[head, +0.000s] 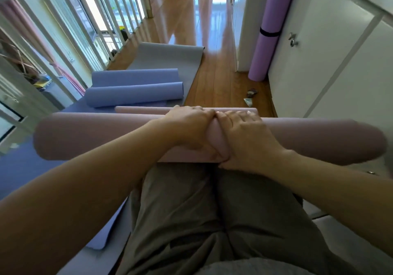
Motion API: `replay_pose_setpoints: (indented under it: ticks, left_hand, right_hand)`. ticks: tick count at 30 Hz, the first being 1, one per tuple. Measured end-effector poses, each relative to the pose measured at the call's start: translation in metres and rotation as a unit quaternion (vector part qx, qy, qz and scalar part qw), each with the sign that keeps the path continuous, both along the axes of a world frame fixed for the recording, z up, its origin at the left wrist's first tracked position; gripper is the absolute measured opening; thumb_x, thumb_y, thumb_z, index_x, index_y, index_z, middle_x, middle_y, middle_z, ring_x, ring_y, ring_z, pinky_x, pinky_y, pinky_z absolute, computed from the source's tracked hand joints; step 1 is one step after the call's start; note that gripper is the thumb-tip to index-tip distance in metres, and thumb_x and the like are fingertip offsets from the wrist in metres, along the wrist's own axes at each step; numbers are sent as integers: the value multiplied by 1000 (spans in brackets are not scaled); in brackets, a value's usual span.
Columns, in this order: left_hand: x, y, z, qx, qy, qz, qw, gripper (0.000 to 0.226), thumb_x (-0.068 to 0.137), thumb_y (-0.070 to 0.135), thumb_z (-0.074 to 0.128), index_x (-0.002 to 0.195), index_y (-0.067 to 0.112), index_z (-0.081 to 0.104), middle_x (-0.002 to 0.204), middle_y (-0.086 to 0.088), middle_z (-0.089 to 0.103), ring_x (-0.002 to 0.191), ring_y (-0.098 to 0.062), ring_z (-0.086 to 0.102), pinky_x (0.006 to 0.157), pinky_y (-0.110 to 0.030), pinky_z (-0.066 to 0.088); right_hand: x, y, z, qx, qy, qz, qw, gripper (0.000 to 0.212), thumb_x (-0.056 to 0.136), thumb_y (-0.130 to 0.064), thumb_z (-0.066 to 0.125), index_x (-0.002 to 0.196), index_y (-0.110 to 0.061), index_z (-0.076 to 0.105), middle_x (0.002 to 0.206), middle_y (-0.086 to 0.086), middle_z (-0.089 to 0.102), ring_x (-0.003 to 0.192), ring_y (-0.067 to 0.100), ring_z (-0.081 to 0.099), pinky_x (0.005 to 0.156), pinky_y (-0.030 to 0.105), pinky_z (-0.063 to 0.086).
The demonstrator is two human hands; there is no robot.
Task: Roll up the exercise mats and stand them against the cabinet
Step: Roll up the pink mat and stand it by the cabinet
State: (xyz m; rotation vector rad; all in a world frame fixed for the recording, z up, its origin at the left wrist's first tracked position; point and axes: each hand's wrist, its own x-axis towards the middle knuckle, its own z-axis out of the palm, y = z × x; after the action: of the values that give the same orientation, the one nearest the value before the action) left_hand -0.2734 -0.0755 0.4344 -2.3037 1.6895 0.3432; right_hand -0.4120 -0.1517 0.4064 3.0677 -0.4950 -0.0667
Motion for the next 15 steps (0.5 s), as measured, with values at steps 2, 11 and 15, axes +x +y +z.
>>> replay_pose_setpoints:
  ticks: [2, 11, 15]
  left_hand:
    - [3, -7, 3, 23, 26, 5, 999, 71, 82, 43, 70, 141, 24, 35, 131, -3, 51, 119, -22, 48, 96, -35, 39]
    - [1, 0, 4, 49, 163, 44, 984, 80, 75, 59, 69, 142, 31, 36, 130, 2, 52, 115, -18, 50, 93, -36, 42]
    - [-9, 17, -3, -36, 10, 5, 999, 88, 74, 65, 67, 143, 25, 32, 132, 1, 51, 118, -22, 51, 100, -43, 40]
  right_hand:
    - [5, -6, 6, 21, -11, 6, 1000, 102, 66, -64, 73, 144, -18, 27, 137, 4, 46, 121, 23, 47, 105, 41, 38]
    - [7, -17, 24, 119, 75, 50, 989, 97, 60, -61, 79, 140, -26, 37, 130, -7, 52, 114, 13, 52, 93, 30, 46]
    - [22, -28, 27, 133, 113, 47, 983, 96, 55, -63, 80, 134, -26, 40, 125, -8, 54, 111, 13, 52, 91, 29, 45]
